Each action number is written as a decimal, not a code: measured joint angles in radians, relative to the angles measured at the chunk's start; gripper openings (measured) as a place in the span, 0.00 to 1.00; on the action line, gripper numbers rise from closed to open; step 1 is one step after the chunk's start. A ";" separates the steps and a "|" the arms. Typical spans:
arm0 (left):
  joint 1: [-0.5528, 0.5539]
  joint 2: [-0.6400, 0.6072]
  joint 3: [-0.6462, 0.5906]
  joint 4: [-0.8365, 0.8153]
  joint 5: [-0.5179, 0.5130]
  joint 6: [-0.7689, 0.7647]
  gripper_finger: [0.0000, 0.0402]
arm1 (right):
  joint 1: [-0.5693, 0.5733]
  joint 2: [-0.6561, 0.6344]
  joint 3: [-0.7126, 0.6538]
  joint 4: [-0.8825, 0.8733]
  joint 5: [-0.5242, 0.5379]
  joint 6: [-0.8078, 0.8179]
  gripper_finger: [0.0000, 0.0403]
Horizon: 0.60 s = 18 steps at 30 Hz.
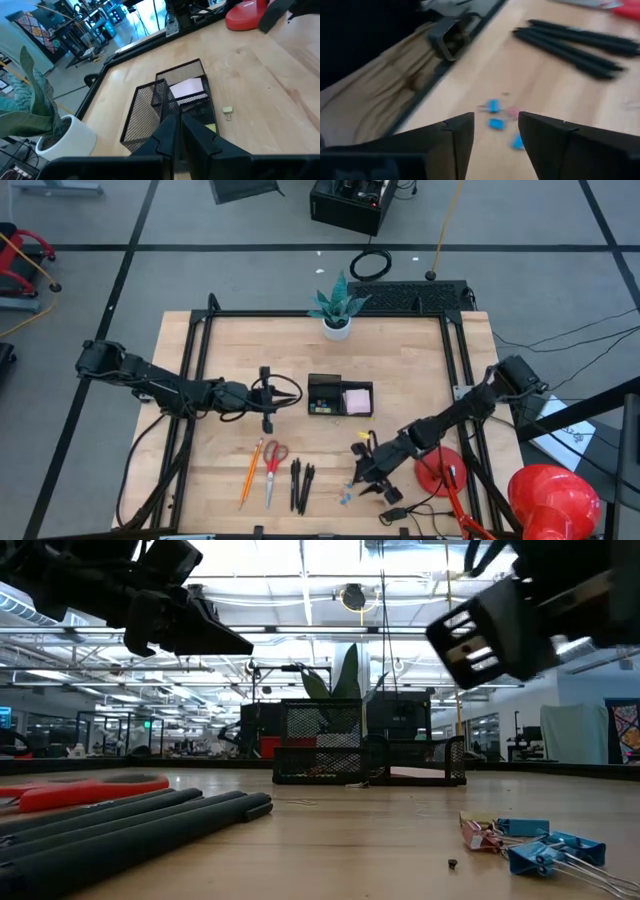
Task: Pick and place office supplies into organizer
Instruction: Put the green binder clip into the black desk organizer
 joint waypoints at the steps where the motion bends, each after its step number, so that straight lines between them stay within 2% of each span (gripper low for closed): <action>1: 0.000 0.000 0.000 0.000 0.002 -0.002 0.09 | 0.012 0.000 0.000 -0.006 0.006 0.012 0.38; 6: 0.000 0.000 0.000 0.002 0.005 -0.033 0.09 | 0.054 0.000 0.000 -0.029 0.116 0.001 0.38; 10: 0.000 0.000 0.000 0.003 0.005 -0.037 0.09 | 0.034 0.000 -0.001 -0.044 0.211 0.016 0.37; 18: 0.000 0.000 0.000 0.018 0.006 -0.036 0.09 | 0.010 0.025 -0.001 -0.034 0.210 -0.028 0.37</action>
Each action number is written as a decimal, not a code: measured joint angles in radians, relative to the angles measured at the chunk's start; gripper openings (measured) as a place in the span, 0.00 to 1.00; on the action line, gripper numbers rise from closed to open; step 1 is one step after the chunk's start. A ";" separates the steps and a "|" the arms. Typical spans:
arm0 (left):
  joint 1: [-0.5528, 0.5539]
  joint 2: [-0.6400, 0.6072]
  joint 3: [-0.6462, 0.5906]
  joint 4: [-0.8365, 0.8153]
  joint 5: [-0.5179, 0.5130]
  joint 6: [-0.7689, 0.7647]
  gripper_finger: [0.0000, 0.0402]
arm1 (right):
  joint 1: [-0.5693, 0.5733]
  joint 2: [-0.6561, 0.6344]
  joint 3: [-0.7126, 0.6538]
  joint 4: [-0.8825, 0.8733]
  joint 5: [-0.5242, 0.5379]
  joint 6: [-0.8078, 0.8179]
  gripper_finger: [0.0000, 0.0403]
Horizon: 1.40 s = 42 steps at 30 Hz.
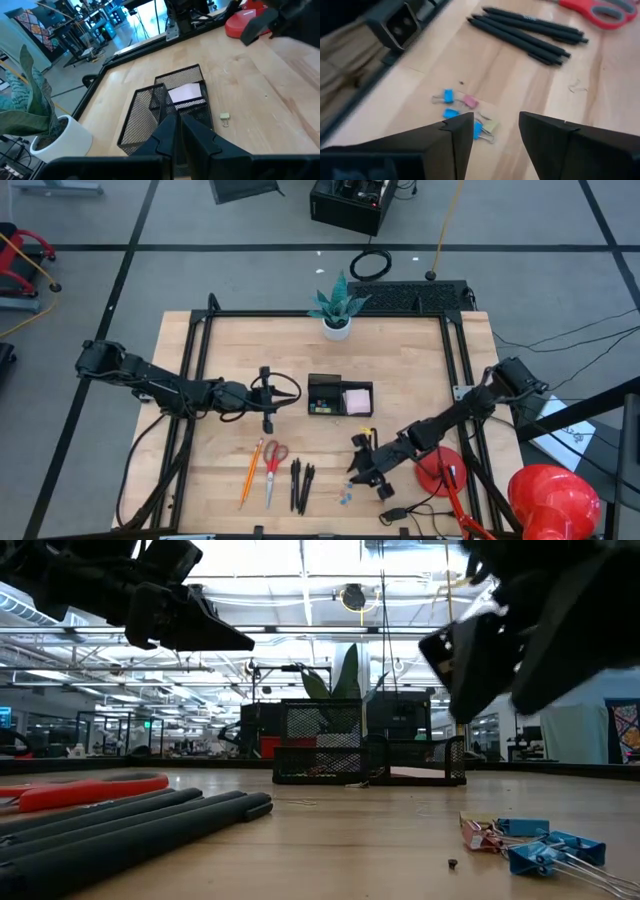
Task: Pick and place office supplies into organizer
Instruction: Put the green binder clip into the black desk organizer
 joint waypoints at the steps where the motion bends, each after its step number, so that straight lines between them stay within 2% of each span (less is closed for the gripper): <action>1: 0.000 0.000 0.000 0.000 0.000 0.000 0.09 | -0.001 0.015 0.000 0.012 -0.012 -0.004 0.37; 6: 0.000 0.000 0.000 -0.004 0.001 -0.001 0.09 | -0.007 0.093 0.001 0.123 -0.083 -0.003 0.38; 15: 0.000 0.000 0.000 -0.019 0.002 -0.031 0.09 | -0.005 0.110 0.039 0.025 -0.069 0.006 0.38; 18: 0.000 0.000 0.000 -0.019 0.002 -0.043 0.09 | -0.005 0.109 0.039 0.030 -0.023 0.001 0.37; 24: 0.000 0.000 0.000 -0.019 0.002 -0.049 0.09 | -0.012 0.109 0.039 0.028 -0.006 -0.017 0.37; 32: 0.000 0.000 0.000 -0.018 0.002 -0.045 0.09 | -0.013 0.113 0.039 0.054 0.006 -0.035 0.37; 42: 0.000 0.000 0.000 -0.025 0.002 -0.047 0.09 | -0.013 0.201 0.043 0.136 0.004 -0.005 0.36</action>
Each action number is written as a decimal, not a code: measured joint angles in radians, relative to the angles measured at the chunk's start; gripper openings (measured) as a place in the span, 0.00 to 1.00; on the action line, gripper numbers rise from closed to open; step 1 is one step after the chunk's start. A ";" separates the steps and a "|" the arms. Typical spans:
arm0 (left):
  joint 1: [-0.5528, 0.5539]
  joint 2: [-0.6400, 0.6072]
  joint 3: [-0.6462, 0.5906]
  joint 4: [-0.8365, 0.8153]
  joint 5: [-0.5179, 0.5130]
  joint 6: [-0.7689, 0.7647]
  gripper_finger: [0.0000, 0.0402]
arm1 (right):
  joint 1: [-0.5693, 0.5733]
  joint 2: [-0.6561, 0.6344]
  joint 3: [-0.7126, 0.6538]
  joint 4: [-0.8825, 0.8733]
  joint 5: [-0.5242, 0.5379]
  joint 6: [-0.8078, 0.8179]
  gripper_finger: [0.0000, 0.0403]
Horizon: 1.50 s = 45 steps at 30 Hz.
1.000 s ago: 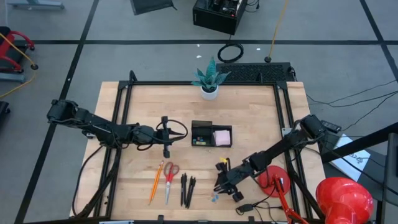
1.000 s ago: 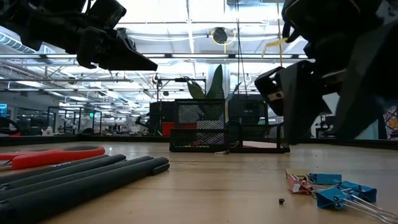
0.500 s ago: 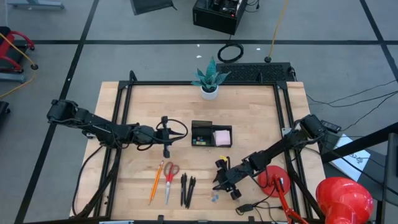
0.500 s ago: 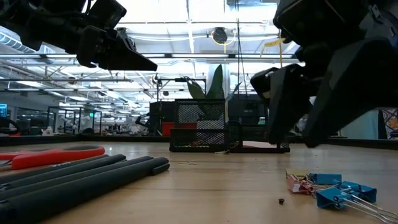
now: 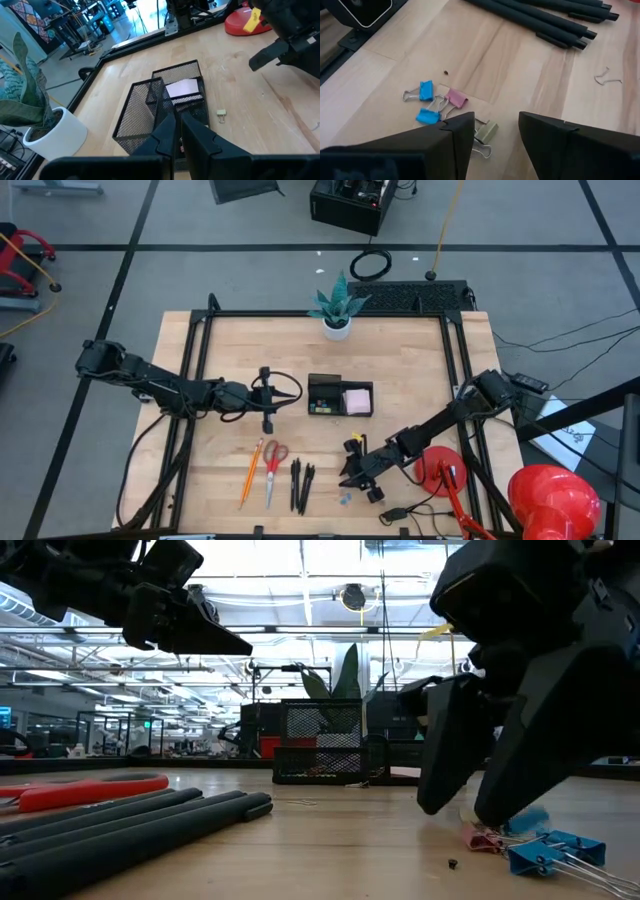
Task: Pick and place office supplies into organizer
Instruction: Put the green binder clip into the black desk organizer
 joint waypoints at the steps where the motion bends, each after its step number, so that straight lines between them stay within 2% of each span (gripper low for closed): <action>1: 0.000 0.000 0.000 0.000 0.000 0.000 0.09 | 0.000 0.002 0.000 -0.001 0.000 0.001 0.37; 9: 0.000 0.000 0.000 -0.002 0.000 0.000 0.09 | -0.012 0.004 0.001 -0.059 0.076 -0.012 0.36; 13: 0.000 0.000 0.000 -0.008 0.000 -0.002 0.09 | -0.039 0.002 0.001 -0.075 0.078 -0.013 0.35; 21: 0.000 0.000 0.000 -0.008 0.000 -0.003 0.09 | -0.069 0.002 0.001 -0.125 0.075 -0.009 0.35; 28: 0.000 0.000 0.000 -0.008 0.000 -0.004 0.09 | -0.070 -0.053 -0.003 -0.127 0.002 -0.122 0.35; 38: 0.000 0.000 0.000 -0.008 0.004 -0.005 0.09 | -0.080 -0.103 -0.004 -0.110 -0.004 -0.168 0.36; 40: 0.000 0.000 0.000 -0.007 0.005 -0.005 0.09 | -0.084 -0.104 -0.004 -0.108 -0.037 -0.185 0.36; 45: 0.000 0.000 0.000 -0.011 0.006 -0.005 0.09 | -0.100 -0.120 -0.004 -0.163 -0.242 -0.245 0.36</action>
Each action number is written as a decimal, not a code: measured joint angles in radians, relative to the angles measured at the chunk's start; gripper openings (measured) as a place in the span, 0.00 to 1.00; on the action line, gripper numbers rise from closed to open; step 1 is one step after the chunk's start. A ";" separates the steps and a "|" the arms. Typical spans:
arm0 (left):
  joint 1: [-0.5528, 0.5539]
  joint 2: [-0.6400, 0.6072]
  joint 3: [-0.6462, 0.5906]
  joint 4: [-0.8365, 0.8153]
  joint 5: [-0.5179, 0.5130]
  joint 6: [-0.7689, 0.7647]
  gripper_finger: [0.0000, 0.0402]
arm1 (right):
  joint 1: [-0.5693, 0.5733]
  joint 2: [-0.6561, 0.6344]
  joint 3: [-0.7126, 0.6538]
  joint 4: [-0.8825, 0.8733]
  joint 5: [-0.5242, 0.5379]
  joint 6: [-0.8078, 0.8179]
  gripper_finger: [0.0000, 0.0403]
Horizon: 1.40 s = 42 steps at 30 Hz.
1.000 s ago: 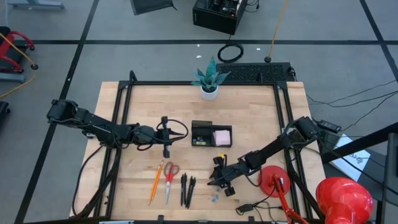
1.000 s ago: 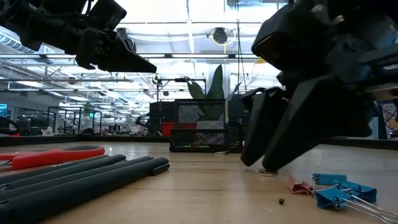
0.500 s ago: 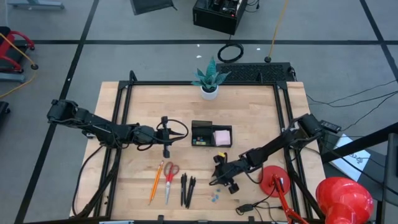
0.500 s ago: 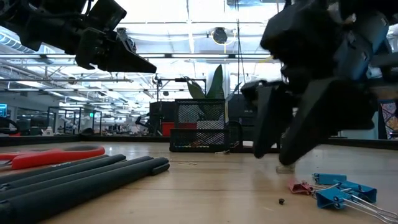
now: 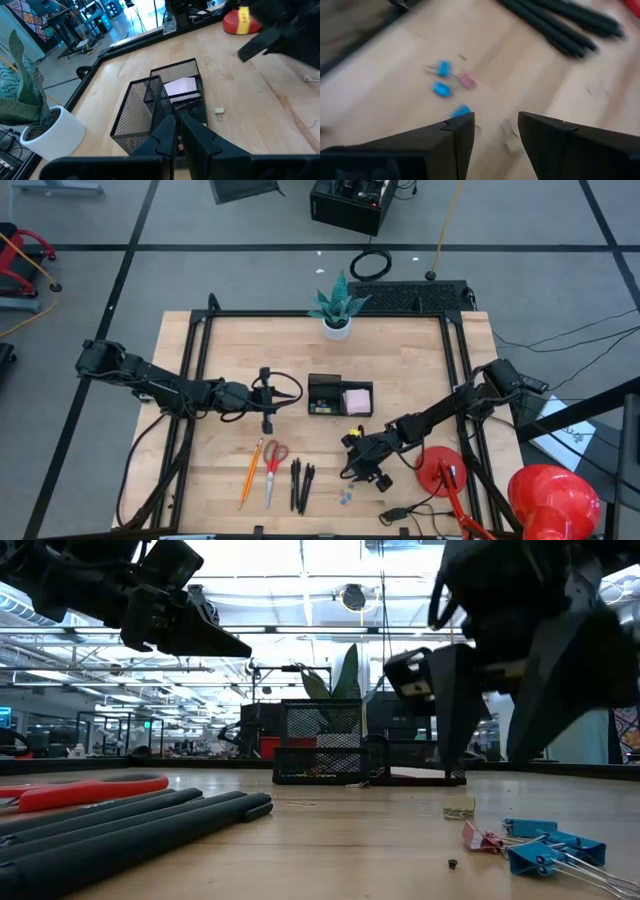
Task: Pick and place office supplies into organizer
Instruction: Put the green binder clip into the black desk organizer
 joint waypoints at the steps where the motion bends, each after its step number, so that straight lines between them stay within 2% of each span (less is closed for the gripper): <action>1: 0.000 0.000 0.000 -0.004 0.000 0.000 0.09 | -0.004 -0.003 0.001 0.004 -0.024 -0.018 0.36; 8: 0.002 0.000 0.000 -0.014 0.001 0.000 0.09 | -0.061 -0.011 0.002 -0.034 -0.053 -0.117 0.37; 17: 0.027 0.000 0.000 -0.023 0.002 -0.007 0.09 | -0.112 -0.005 0.002 -0.072 -0.180 -0.189 0.38; 23: 0.041 0.000 0.000 -0.028 0.043 -0.007 0.09 | -0.116 -0.003 0.002 -0.056 -0.150 -0.228 0.42; 28: 0.051 0.000 0.000 -0.031 0.045 -0.009 0.09 | -0.122 0.045 0.003 0.005 -0.124 -0.233 0.47; 32: 0.051 0.000 0.000 -0.047 0.045 -0.012 0.09 | -0.130 0.059 0.002 -0.023 -0.127 -0.228 0.50; 42: 0.051 0.000 0.000 -0.050 0.047 -0.017 0.09 | -0.130 0.089 0.003 0.004 -0.152 -0.229 0.48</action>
